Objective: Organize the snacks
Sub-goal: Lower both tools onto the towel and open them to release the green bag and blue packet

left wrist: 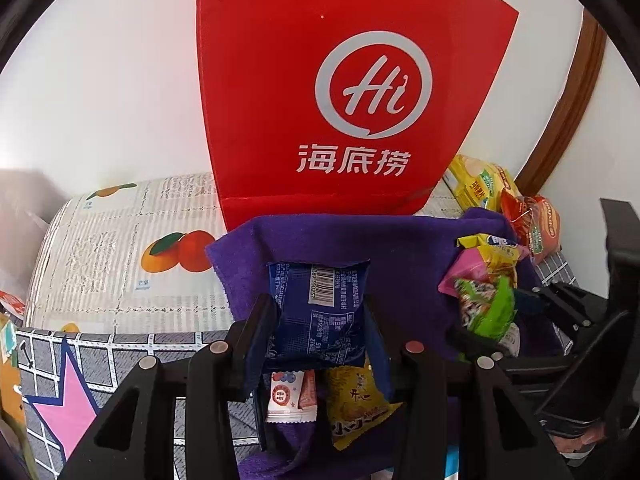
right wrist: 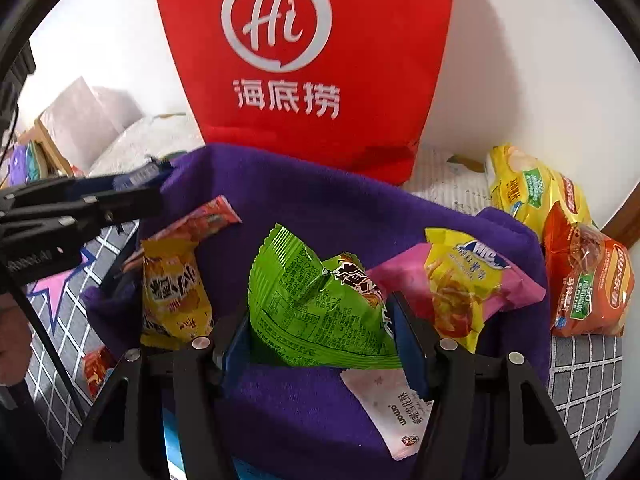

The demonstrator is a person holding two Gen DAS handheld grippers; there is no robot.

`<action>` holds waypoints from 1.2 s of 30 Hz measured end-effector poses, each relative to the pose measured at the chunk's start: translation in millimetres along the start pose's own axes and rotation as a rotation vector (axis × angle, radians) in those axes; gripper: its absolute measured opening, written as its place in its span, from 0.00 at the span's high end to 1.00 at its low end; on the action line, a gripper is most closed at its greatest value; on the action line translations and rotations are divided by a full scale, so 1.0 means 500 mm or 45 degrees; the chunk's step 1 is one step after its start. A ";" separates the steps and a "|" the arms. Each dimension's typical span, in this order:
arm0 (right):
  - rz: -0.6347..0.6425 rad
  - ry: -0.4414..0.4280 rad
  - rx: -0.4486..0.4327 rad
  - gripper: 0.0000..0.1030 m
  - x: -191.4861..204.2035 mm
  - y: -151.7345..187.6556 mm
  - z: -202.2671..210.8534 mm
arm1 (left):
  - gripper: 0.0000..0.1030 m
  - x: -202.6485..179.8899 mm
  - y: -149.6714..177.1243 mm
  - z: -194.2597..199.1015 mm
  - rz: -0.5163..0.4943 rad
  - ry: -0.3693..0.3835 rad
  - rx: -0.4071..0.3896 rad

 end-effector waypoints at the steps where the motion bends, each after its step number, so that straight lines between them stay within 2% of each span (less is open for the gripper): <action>1: 0.005 0.003 0.011 0.39 0.001 0.002 -0.003 | 0.59 -0.001 0.000 -0.001 0.002 0.004 0.001; 13: 0.020 0.008 0.060 0.39 0.001 0.018 -0.016 | 0.59 -0.018 0.002 0.000 0.007 0.061 0.002; 25: 0.032 0.022 0.108 0.39 -0.007 0.029 -0.031 | 0.59 -0.039 0.024 -0.023 -0.026 0.067 0.069; 34: 0.054 0.015 0.123 0.30 -0.001 0.032 -0.034 | 0.59 -0.038 0.024 -0.030 -0.017 0.063 0.073; 36: 0.059 0.016 0.117 0.24 0.001 0.030 -0.031 | 0.59 -0.039 0.024 -0.031 -0.018 0.065 0.074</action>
Point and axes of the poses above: each gripper's, at about its wrist camera, not at the fingertips, and z roughly against the way its jaws point, x to its left, y to its underside, the point moved 6 cm from there along -z, roughly the way its jaws point, and after that the axes turned 9 degrees about -x, right-handed, at the moved point
